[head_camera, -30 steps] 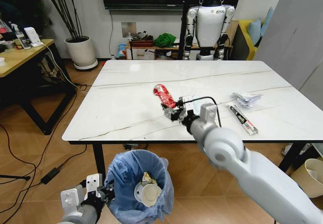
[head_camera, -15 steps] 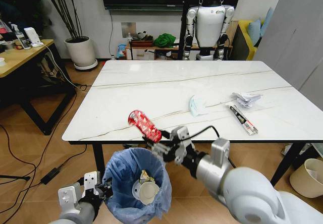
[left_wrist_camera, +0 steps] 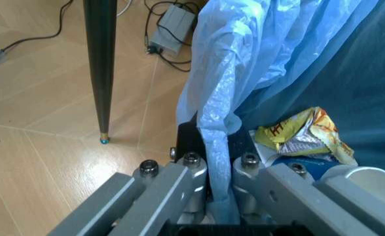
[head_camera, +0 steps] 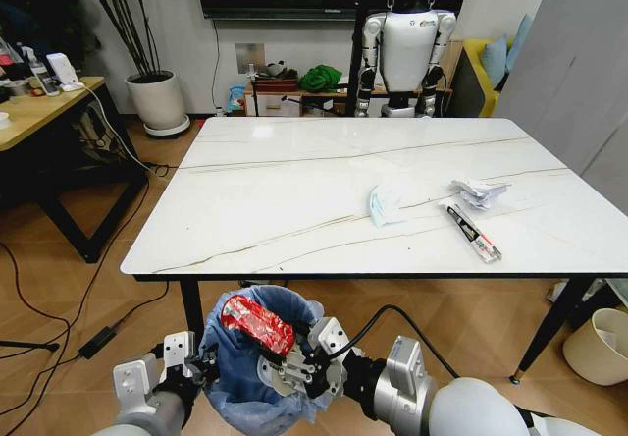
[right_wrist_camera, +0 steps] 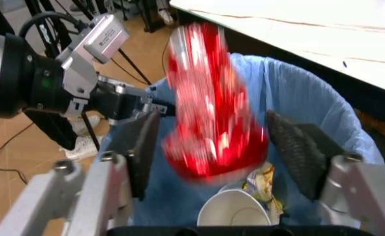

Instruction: Pick up the trash bin and place the trash from the table into it.

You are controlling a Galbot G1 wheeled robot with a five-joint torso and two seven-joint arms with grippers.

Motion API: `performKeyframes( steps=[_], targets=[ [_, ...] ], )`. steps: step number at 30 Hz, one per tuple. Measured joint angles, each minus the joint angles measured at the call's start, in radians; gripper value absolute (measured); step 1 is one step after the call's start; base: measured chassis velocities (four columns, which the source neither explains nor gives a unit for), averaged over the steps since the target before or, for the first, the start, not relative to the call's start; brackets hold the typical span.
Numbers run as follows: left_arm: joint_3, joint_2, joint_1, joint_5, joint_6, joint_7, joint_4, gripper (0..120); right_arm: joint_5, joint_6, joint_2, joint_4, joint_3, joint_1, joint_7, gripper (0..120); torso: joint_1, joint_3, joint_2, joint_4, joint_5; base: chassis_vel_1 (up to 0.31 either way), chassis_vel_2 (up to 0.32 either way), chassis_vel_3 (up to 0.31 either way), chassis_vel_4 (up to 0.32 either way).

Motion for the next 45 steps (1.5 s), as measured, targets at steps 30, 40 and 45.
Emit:
performKeyframes(
  steps=[30, 40, 45],
  targets=[
    [-0.017, 0.001, 0.027, 0.001, 0.0, 0.001, 0.0, 0, 0.371, -0.035, 0.104, -0.217, 0.406, 0.184, 0.285, 100, 0.0, 0.0, 0.0, -0.0001, 0.0, 0.0, 0.0, 0.0, 0.0],
    [-0.03, -0.004, 0.044, 0.001, 0.0, 0.004, 0.0, 0, 0.371, -0.031, 0.14, -0.509, 0.408, 0.316, 0.285, 100, 0.0, 0.0, 0.0, -0.0002, 0.0, 0.0, 0.0, 0.0, 0.0],
    [-0.024, -0.009, 0.048, 0.007, 0.0, 0.004, 0.0, 0, 0.374, -0.029, 0.163, -0.567, 0.354, 0.388, 0.298, 100, 0.0, 0.0, 0.0, 0.0001, -0.0002, 0.0, 0.0, 0.0, 0.0]
  ],
)
